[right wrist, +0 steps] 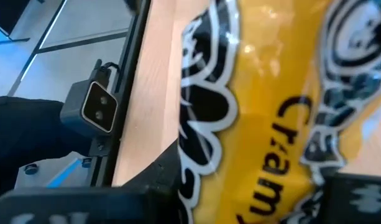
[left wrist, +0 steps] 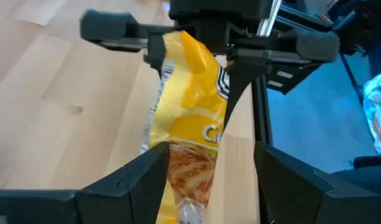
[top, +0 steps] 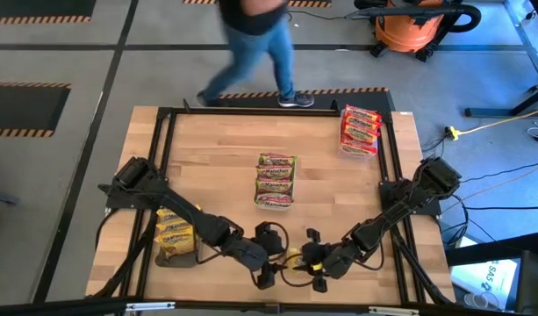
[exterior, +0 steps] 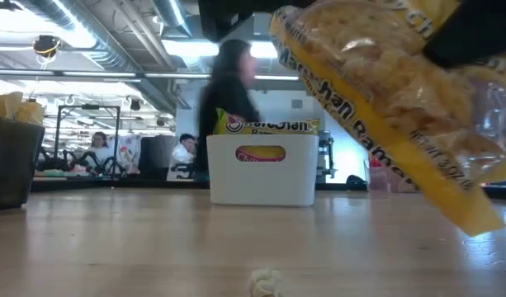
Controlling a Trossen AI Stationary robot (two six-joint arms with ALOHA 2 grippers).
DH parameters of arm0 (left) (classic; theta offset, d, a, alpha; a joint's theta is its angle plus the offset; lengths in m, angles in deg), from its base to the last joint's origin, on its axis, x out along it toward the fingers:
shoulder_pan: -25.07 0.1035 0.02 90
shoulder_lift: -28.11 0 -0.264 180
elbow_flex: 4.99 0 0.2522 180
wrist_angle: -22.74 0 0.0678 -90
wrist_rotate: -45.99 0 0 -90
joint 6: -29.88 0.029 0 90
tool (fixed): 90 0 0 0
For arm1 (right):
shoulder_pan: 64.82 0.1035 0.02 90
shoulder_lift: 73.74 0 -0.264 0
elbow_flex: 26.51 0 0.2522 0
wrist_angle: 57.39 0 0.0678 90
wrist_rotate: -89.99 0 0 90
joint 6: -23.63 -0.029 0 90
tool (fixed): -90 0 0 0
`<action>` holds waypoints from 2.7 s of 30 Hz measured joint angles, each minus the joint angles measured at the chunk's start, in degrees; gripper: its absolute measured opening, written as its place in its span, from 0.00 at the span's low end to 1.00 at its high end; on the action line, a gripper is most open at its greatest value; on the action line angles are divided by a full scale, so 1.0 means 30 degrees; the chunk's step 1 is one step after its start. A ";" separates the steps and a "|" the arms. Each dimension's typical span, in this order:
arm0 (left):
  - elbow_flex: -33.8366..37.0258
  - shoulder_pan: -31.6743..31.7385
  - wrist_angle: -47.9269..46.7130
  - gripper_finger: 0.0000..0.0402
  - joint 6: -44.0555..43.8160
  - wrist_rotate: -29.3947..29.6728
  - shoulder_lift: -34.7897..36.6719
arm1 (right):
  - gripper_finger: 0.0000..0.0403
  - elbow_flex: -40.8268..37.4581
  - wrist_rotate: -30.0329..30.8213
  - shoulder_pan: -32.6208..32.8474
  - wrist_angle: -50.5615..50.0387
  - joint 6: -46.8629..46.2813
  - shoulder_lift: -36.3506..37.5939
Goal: Sort Maruchan noodles
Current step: Put the yellow noodle pack into the black bin
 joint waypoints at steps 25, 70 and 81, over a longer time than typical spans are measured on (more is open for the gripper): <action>-0.0015 0.0164 0.1308 0.57 0.0402 -0.0816 -0.1002 | 0.25 -0.0002 0.0128 0.0000 0.0895 0.0080 0.0000; 0.0007 -0.0776 -0.0119 0.29 -0.0135 -0.0966 -0.0995 | 0.63 -0.0032 -0.1245 0.0587 -0.6748 -0.1608 0.4230; 0.0025 -0.2417 0.0451 0.29 -0.0801 0.3206 -0.2053 | 0.63 -0.5649 0.2837 0.2964 0.0456 -0.4154 0.4404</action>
